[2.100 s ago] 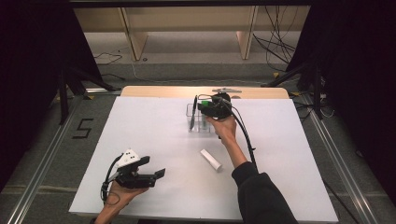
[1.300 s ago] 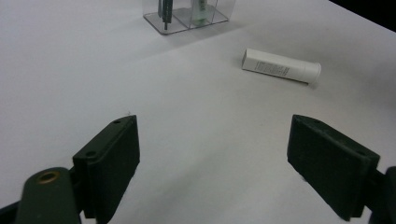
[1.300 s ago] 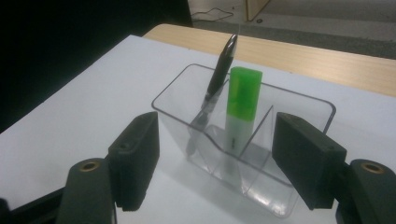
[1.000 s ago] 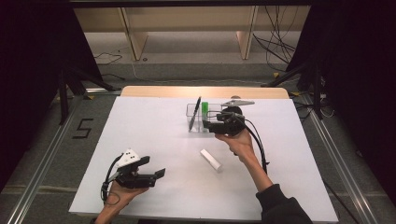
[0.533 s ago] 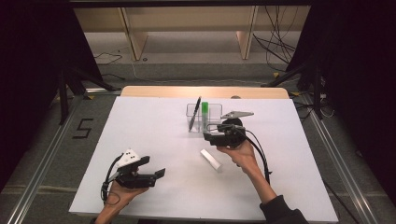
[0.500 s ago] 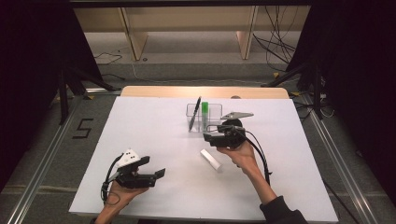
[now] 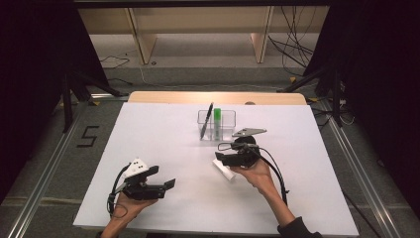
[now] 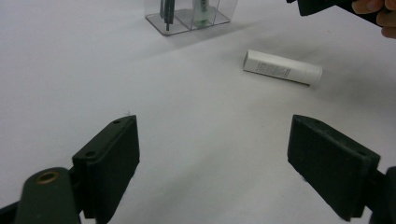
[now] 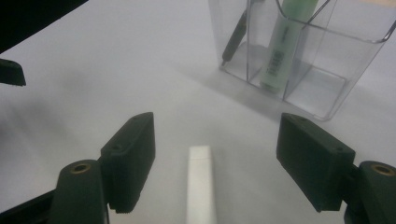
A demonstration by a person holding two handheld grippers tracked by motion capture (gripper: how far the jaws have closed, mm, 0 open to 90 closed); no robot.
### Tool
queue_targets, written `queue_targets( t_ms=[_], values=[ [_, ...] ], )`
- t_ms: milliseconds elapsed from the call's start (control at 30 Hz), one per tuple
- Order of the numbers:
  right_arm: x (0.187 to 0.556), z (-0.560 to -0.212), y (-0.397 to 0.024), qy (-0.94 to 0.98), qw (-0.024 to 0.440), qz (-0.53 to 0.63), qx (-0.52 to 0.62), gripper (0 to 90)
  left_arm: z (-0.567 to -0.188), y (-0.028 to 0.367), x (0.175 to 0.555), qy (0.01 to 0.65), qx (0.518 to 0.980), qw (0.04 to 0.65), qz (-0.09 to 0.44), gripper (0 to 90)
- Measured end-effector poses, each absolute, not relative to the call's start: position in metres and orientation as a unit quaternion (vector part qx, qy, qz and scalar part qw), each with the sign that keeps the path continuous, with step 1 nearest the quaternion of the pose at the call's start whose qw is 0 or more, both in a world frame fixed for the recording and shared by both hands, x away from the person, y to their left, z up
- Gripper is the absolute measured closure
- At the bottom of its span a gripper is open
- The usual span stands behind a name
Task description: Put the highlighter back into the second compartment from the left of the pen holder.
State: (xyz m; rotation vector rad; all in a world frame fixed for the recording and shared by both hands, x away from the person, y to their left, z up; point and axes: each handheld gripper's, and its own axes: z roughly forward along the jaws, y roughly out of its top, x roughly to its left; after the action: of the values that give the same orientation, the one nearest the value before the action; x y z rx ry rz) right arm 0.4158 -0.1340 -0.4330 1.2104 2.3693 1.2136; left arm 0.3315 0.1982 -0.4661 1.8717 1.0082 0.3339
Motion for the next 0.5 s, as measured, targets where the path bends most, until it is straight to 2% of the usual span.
queue_targets(
  t_ms=[500],
  values=[
    [0.4101, -0.4385, -0.1307, 0.826, 0.108, 0.376, 0.406, 29.9, -0.4656, 0.198, 0.331, 0.414, 0.763, 0.478, 0.138, 16.5]
  ],
)
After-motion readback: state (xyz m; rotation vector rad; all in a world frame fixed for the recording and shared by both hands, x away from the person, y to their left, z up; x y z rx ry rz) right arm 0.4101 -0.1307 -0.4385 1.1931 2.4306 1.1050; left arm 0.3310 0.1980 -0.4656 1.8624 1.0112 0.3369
